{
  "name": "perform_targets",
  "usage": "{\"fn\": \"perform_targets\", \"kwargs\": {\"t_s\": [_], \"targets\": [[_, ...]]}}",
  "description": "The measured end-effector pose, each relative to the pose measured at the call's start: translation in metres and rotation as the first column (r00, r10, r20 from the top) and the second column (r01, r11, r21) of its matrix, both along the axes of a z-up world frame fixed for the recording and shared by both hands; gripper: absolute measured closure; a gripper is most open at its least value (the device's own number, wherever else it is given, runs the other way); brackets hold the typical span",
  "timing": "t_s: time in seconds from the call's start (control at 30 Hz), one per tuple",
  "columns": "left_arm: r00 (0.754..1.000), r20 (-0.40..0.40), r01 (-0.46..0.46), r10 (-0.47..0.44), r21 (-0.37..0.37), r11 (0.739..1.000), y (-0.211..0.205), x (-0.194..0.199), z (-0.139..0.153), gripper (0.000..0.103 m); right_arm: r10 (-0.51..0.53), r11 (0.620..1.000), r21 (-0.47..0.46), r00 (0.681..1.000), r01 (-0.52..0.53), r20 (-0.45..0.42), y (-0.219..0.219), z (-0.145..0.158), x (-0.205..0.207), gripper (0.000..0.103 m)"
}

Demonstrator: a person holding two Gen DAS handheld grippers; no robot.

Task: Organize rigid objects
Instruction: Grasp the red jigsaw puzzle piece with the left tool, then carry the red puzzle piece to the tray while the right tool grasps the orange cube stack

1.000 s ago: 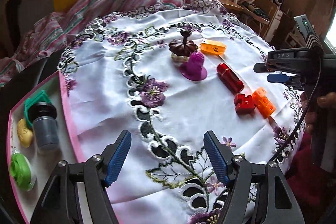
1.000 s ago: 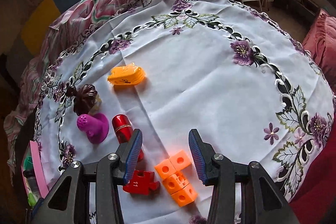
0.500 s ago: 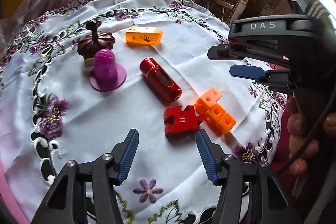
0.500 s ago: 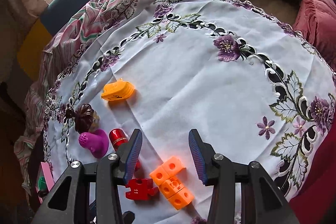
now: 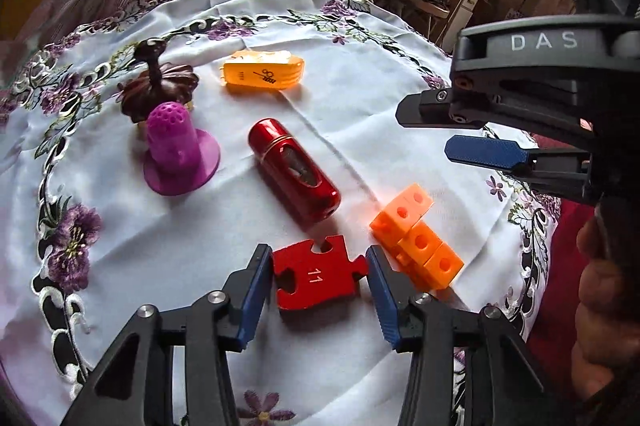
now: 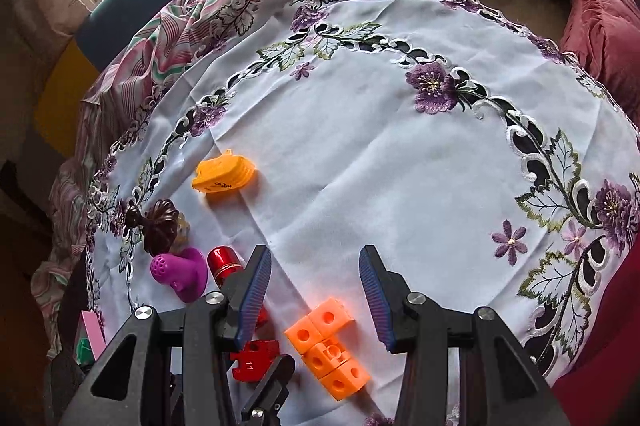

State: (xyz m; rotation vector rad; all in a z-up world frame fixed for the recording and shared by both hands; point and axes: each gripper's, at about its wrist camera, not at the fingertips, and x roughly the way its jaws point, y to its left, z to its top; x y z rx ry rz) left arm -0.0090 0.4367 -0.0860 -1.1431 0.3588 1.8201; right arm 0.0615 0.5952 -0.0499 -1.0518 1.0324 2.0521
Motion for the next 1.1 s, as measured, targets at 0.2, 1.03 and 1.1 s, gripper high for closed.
{"fn": "perform_targets", "kwargs": {"t_s": [0.2, 1.03, 1.1], "targets": [[0.997, -0.005, -0.073, 0.073, -0.009, 0.997, -0.043, -0.003, 0.003, 0.055, 0.053, 0.999, -0.011, 0.998, -0.053, 0.038, -0.007, -0.006, -0.008, 0.057], [0.976, -0.068, -0.197, 0.205, 0.106, 0.975, -0.178, 0.010, 0.051, 0.055, 0.213, 0.972, 0.035, 0.937, -0.232, 0.277, -0.053, -0.011, -0.023, 0.057], [0.974, -0.065, -0.210, 0.218, 0.113, 0.971, -0.185, 0.009, 0.053, 0.055, 0.224, 0.967, 0.045, 0.927, -0.249, 0.302, -0.059, -0.011, -0.025, 0.057]]}}
